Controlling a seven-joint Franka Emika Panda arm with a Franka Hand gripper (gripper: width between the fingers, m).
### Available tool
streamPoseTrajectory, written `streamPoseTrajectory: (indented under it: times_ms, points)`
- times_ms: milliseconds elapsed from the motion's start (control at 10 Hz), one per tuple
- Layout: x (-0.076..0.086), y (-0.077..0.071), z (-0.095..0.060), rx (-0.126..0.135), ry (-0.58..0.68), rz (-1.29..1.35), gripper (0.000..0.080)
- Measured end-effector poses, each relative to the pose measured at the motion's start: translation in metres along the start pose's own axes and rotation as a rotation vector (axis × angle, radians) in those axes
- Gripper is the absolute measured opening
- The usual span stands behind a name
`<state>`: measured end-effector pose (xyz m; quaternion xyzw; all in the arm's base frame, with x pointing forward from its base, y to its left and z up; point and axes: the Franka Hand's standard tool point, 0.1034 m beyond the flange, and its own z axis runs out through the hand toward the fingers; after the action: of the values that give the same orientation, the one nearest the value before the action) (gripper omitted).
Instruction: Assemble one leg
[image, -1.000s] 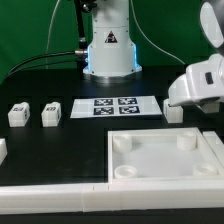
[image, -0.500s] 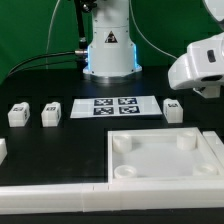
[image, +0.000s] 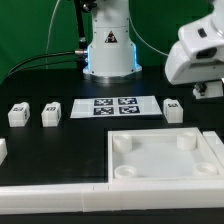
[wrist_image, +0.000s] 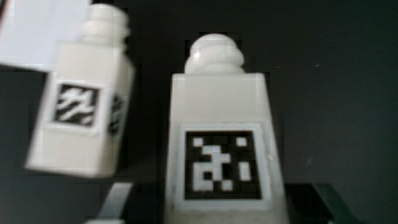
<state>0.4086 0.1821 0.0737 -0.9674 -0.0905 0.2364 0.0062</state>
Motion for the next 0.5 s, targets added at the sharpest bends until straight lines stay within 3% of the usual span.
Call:
streamPoseTrajectory:
  times_ms: [200,500]
  points:
    - [0.01,0.028,-0.035,0.006,0.163,-0.028,0.0291]
    - [0.033,0.07,-0.075,0.017,0.195,-0.081,0.0291]
